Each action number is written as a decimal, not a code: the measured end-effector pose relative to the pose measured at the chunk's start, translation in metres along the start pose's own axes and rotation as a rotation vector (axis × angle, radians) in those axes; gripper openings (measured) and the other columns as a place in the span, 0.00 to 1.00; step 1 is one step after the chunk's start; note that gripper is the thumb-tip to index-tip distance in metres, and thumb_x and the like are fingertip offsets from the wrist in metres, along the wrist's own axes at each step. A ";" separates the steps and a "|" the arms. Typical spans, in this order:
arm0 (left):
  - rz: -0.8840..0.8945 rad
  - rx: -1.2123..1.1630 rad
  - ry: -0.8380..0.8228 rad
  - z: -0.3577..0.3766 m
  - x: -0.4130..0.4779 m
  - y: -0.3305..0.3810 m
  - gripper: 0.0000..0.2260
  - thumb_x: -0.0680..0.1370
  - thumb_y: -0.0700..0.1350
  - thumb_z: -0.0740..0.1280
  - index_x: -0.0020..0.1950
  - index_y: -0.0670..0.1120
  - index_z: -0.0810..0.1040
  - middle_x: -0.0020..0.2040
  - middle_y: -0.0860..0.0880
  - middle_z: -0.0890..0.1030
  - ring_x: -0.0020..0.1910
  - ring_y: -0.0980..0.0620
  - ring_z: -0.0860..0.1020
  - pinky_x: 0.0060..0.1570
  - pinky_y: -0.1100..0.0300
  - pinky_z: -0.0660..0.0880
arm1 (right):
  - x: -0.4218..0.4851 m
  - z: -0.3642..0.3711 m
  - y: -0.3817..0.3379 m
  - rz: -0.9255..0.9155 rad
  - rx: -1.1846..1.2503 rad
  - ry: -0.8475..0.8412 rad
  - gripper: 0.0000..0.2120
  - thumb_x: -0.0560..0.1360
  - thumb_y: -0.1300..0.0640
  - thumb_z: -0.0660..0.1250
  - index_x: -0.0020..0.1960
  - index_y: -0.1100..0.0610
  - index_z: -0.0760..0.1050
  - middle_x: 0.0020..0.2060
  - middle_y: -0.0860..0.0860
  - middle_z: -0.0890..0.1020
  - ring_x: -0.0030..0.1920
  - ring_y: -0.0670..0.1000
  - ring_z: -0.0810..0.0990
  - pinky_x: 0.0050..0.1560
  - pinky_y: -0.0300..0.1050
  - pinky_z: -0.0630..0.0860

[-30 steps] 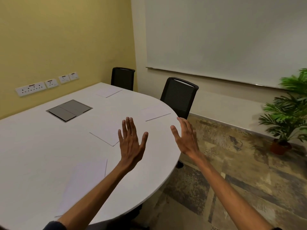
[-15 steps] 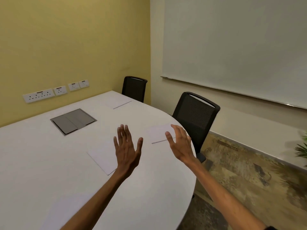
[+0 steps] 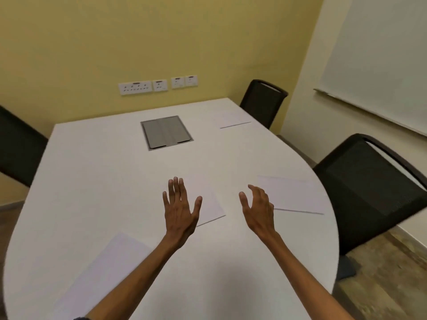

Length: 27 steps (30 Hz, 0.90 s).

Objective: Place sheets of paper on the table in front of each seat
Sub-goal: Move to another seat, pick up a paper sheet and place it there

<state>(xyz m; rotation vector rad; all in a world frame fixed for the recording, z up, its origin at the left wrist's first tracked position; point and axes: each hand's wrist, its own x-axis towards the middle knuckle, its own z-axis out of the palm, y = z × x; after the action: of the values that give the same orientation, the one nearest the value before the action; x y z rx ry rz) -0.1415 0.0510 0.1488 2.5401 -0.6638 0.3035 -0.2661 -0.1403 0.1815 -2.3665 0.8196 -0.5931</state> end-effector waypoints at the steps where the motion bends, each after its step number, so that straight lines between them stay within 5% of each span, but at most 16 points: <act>1: -0.041 0.022 -0.011 0.006 0.004 -0.004 0.36 0.81 0.63 0.47 0.80 0.43 0.40 0.81 0.47 0.40 0.80 0.51 0.36 0.78 0.44 0.43 | 0.009 0.011 0.005 -0.005 0.000 -0.033 0.23 0.80 0.41 0.55 0.70 0.52 0.67 0.68 0.48 0.72 0.69 0.50 0.68 0.67 0.54 0.63; 6: -0.241 0.122 -0.058 0.041 0.013 -0.022 0.38 0.81 0.55 0.57 0.79 0.38 0.39 0.80 0.39 0.41 0.80 0.42 0.38 0.76 0.42 0.40 | 0.058 0.062 0.033 0.024 -0.026 -0.159 0.22 0.80 0.44 0.58 0.69 0.55 0.69 0.67 0.51 0.73 0.68 0.53 0.69 0.65 0.54 0.66; 8: -0.341 0.108 -0.113 0.056 0.016 -0.025 0.33 0.82 0.51 0.58 0.80 0.38 0.47 0.80 0.37 0.52 0.80 0.40 0.50 0.76 0.44 0.47 | 0.075 0.081 0.046 0.037 -0.039 -0.193 0.21 0.80 0.46 0.59 0.68 0.55 0.69 0.66 0.51 0.74 0.68 0.53 0.69 0.64 0.53 0.66; 11: -0.484 -0.002 -0.229 0.073 0.021 -0.031 0.14 0.83 0.46 0.54 0.66 0.42 0.70 0.58 0.39 0.78 0.60 0.38 0.76 0.60 0.50 0.67 | 0.095 0.112 0.062 0.045 -0.060 -0.270 0.17 0.80 0.50 0.59 0.67 0.56 0.71 0.65 0.52 0.75 0.66 0.55 0.70 0.64 0.54 0.67; 16: -0.531 0.180 -0.265 0.099 0.029 -0.052 0.09 0.82 0.42 0.55 0.55 0.46 0.75 0.43 0.46 0.83 0.43 0.44 0.82 0.44 0.55 0.73 | 0.112 0.158 0.073 0.045 -0.070 -0.354 0.14 0.80 0.55 0.59 0.64 0.57 0.72 0.62 0.53 0.76 0.64 0.55 0.72 0.62 0.54 0.67; 22: -0.585 0.071 -0.205 0.139 0.037 -0.079 0.14 0.80 0.49 0.62 0.62 0.43 0.73 0.53 0.45 0.81 0.54 0.44 0.79 0.51 0.53 0.71 | 0.124 0.209 0.086 0.059 -0.113 -0.469 0.18 0.79 0.53 0.61 0.66 0.59 0.71 0.62 0.56 0.76 0.65 0.58 0.71 0.62 0.54 0.68; 27: -0.659 0.132 -0.309 0.166 0.041 -0.083 0.18 0.81 0.53 0.61 0.64 0.40 0.70 0.61 0.42 0.73 0.61 0.43 0.73 0.53 0.50 0.72 | 0.125 0.233 0.092 0.117 -0.109 -0.506 0.19 0.78 0.51 0.63 0.66 0.59 0.70 0.62 0.57 0.75 0.65 0.58 0.70 0.62 0.54 0.69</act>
<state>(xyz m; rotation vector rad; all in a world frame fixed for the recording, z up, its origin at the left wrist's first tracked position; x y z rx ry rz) -0.0500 0.0127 -0.0133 2.7840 0.1226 -0.2857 -0.0837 -0.2000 -0.0224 -2.3865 0.7595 0.1056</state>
